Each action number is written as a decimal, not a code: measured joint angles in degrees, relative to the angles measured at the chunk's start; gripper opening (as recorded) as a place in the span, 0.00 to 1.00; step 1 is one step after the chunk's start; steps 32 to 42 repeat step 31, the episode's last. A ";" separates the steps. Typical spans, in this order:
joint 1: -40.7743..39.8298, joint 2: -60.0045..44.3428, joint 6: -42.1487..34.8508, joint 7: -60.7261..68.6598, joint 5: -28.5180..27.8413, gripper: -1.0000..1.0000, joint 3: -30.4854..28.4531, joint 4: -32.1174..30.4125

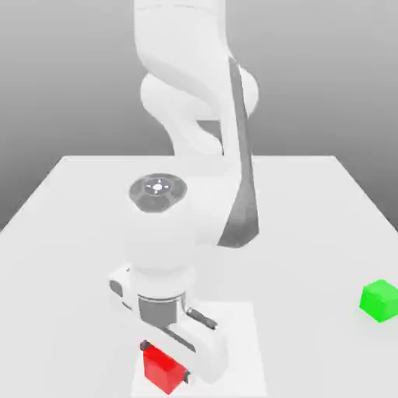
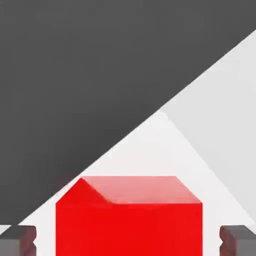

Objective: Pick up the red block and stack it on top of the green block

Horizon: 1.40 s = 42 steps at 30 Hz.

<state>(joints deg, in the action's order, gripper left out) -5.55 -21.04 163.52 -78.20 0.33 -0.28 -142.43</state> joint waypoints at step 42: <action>31.36 5.97 -5.25 -8.15 -14.00 1.00 20.01 -2.10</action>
